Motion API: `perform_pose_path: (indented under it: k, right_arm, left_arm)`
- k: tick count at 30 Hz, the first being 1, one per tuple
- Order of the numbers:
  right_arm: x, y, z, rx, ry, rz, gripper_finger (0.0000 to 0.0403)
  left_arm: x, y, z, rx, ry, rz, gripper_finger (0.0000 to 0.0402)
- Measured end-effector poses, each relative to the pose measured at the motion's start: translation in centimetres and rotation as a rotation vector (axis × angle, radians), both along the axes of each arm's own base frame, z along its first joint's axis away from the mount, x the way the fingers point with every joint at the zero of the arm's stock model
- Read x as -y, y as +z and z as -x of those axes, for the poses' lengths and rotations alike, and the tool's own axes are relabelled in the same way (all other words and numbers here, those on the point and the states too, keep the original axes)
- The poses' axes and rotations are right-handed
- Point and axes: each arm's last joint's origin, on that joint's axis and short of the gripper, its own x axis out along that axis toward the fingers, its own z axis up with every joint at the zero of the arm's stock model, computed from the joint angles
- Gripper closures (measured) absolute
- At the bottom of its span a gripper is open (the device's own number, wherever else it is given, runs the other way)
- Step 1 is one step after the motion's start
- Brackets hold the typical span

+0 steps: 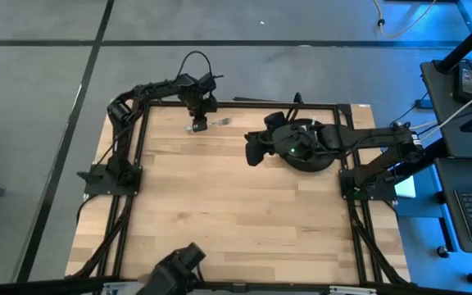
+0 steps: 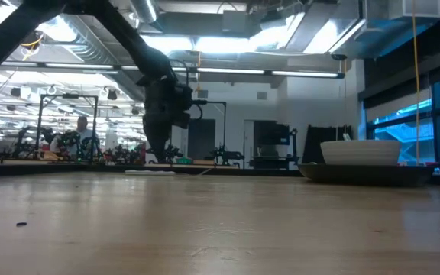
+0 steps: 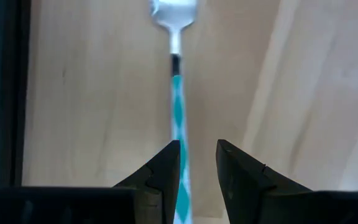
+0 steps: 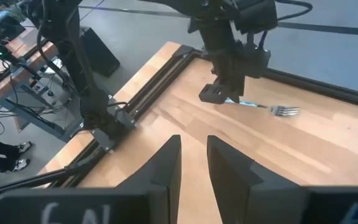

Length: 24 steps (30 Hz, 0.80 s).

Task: Set table place
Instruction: Put the blue fork on the middle left side of the table

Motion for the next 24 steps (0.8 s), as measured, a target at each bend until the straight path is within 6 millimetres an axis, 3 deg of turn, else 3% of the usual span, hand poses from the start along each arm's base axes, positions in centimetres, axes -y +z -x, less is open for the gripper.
perform_pose_path:
  k: [8,19,24]
  right_arm:
    - [0.0,0.0,0.0,0.000,0.000,0.001,0.0323]
    - [0.0,0.0,0.0,0.002,-0.002,-0.001,0.0323]
    - [0.0,0.0,0.0,0.004,-0.003,-0.001,0.0323]
  left_arm:
    - [-1.4,-0.3,1.4,0.074,0.035,0.067,0.0304]
    - [-1.3,-0.3,1.4,0.111,0.033,0.116,0.0304]
    - [-1.2,-2.4,1.3,0.045,0.076,0.199,0.0304]
